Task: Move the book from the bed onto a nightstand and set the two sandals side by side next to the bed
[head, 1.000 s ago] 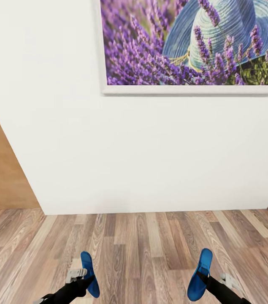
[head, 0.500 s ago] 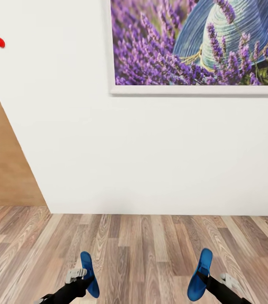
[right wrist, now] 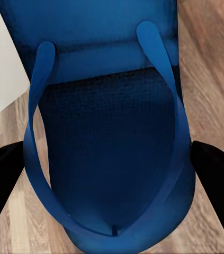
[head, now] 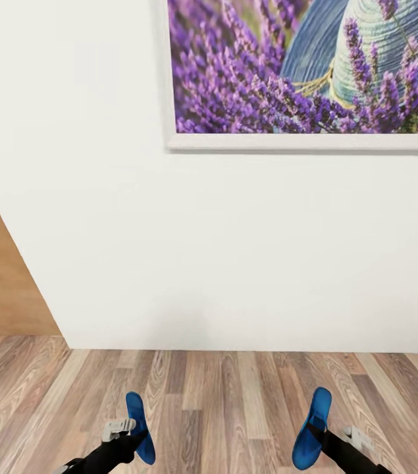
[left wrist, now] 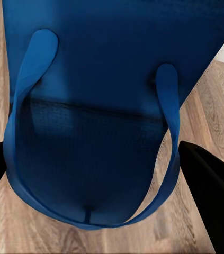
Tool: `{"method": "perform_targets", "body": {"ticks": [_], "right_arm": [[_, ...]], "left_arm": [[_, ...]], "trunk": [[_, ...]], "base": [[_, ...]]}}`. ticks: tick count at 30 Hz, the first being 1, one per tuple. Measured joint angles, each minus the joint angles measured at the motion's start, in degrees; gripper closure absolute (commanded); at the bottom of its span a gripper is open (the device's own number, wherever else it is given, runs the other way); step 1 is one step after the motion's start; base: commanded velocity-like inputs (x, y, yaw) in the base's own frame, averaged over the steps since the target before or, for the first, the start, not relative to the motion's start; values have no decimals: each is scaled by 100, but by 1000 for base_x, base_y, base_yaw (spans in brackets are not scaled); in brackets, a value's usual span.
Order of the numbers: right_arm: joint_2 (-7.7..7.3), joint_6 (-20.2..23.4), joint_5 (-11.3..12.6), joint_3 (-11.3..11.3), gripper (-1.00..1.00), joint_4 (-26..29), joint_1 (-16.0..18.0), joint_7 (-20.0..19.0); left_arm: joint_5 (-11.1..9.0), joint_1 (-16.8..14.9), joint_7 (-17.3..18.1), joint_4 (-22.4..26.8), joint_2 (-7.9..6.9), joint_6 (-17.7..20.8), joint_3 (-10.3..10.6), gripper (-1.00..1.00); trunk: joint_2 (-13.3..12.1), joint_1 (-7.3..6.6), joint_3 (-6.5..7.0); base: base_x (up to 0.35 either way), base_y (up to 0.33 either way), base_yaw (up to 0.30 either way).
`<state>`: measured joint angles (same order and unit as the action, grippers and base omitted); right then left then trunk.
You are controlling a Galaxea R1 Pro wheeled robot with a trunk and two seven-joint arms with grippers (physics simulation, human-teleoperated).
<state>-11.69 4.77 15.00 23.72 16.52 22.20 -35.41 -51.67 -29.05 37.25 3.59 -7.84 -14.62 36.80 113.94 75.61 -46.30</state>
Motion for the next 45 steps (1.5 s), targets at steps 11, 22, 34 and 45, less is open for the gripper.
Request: {"method": "perform_targets", "body": {"ticks": [11, 22, 34, 45], "right_arm": [[0, 0, 0, -2, 100, 0, 0, 6], [0, 0, 3, 0, 100, 0, 0, 3], [1, 0, 3, -1, 100, -2, 2, 9], [1, 0, 2, -1, 100, 0, 2, 10]], "left_arm": [[0, 0, 7, 1, 3, 0, 0, 100], [-2, 0, 7, -1, 29, -2, -6, 100], [-2, 1, 6, -2, 28, -3, -2, 100], [-1, 1, -10, -4, 28, -3, 0, 100]], "trunk": [[0, 1, 0], [0, 1, 0], [0, 3, 0], [0, 3, 0]], "base": [[300, 0, 0], [167, 0, 0], [18, 0, 187], [0, 0, 291]]}}
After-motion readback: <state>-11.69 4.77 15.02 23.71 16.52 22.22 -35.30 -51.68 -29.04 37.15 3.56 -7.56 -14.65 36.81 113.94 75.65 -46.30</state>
